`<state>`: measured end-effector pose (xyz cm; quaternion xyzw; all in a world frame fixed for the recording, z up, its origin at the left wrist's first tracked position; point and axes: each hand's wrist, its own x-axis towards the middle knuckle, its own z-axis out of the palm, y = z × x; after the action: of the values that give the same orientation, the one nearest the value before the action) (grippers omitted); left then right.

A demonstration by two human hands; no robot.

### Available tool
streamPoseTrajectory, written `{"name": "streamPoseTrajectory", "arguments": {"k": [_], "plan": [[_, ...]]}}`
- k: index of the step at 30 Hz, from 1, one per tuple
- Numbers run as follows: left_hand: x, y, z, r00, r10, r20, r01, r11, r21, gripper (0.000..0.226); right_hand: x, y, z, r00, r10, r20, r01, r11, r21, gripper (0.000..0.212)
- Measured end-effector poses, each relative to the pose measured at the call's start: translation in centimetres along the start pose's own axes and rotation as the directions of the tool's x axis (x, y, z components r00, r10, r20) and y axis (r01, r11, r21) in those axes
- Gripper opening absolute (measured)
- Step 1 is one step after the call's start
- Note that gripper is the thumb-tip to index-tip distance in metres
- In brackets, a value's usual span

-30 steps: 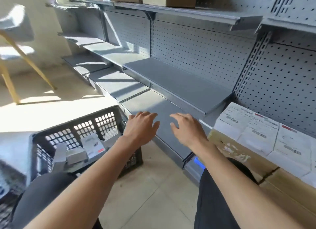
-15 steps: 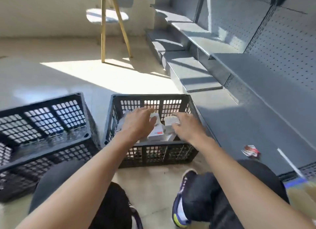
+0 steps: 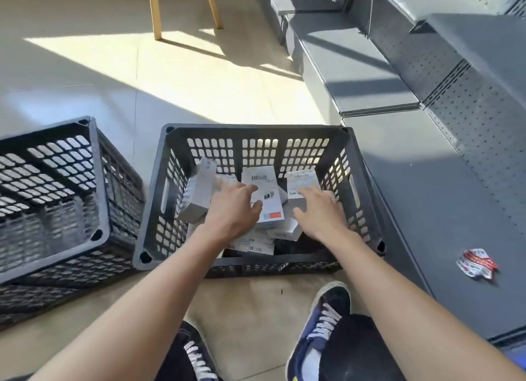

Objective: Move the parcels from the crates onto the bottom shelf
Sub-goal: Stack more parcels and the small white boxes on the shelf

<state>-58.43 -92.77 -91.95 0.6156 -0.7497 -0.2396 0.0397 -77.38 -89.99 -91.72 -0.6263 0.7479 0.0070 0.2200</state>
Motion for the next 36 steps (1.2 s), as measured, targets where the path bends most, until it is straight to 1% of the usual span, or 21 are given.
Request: {"name": "streamPoseTrajectory", "arguments": {"k": [6, 11, 15, 19, 22, 24, 26, 29, 31, 33, 36], "plan": [[5.3, -0.5, 4.9, 0.995, -0.03, 0.095, 0.03, 1.0, 0.005, 0.048, 5.9, 2.1, 3.3, 0.996, 0.071, 0.044, -0.07, 0.997, -0.03, 0.049], [7.7, -0.6, 8.0, 0.99, -0.037, 0.14, 0.033, 0.999, 0.028, 0.045, 9.5, 2.6, 5.6, 0.996, 0.08, 0.04, -0.079, 0.996, -0.039, 0.05], [9.2, -0.7, 10.0, 0.983, -0.066, 0.169, 0.058, 0.997, 0.049, 0.048, 11.9, 2.7, 6.7, 0.997, 0.082, 0.009, -0.081, 0.995, -0.059, 0.048], [10.1, -0.5, 11.6, 0.988, -0.069, 0.141, 0.051, 0.991, 0.126, 0.043, 13.8, 3.1, 7.7, 0.993, 0.118, 0.026, -0.117, 0.992, -0.042, 0.051], [10.8, -0.2, 12.7, 0.989, -0.081, 0.125, 0.061, 0.986, 0.154, 0.055, 14.7, 3.8, 8.5, 0.99, 0.134, 0.054, -0.13, 0.989, -0.071, 0.062], [11.3, -0.1, 12.9, 0.989, -0.081, 0.123, 0.063, 0.988, 0.143, 0.063, 15.0, 4.3, 8.9, 0.986, 0.152, 0.074, -0.143, 0.984, -0.106, 0.068], [11.8, 0.0, 13.0, 0.989, -0.09, 0.115, 0.076, 0.99, 0.122, 0.07, 15.2, 5.0, 9.3, 0.975, 0.192, 0.115, -0.18, 0.978, -0.106, 0.073], [12.5, 0.5, 13.0, 0.986, -0.135, 0.102, 0.128, 0.989, 0.08, 0.082, 15.3, 5.8, 9.5, 0.964, 0.212, 0.16, -0.193, 0.973, -0.126, 0.077], [12.8, 0.7, 13.2, 0.985, -0.15, 0.085, 0.144, 0.987, 0.071, 0.084, 15.3, 6.0, 9.2, 0.965, 0.202, 0.169, -0.182, 0.975, -0.128, 0.078], [13.0, 0.6, 13.3, 0.985, -0.156, 0.075, 0.152, 0.986, 0.063, 0.082, 15.2, 6.1, 8.7, 0.964, 0.196, 0.182, -0.181, 0.979, -0.095, 0.078], [13.1, 0.4, 13.3, 0.984, -0.159, 0.084, 0.155, 0.987, 0.046, 0.08, 14.6, 6.6, 8.4, 0.969, 0.184, 0.163, -0.176, 0.982, -0.064, 0.077]]}}
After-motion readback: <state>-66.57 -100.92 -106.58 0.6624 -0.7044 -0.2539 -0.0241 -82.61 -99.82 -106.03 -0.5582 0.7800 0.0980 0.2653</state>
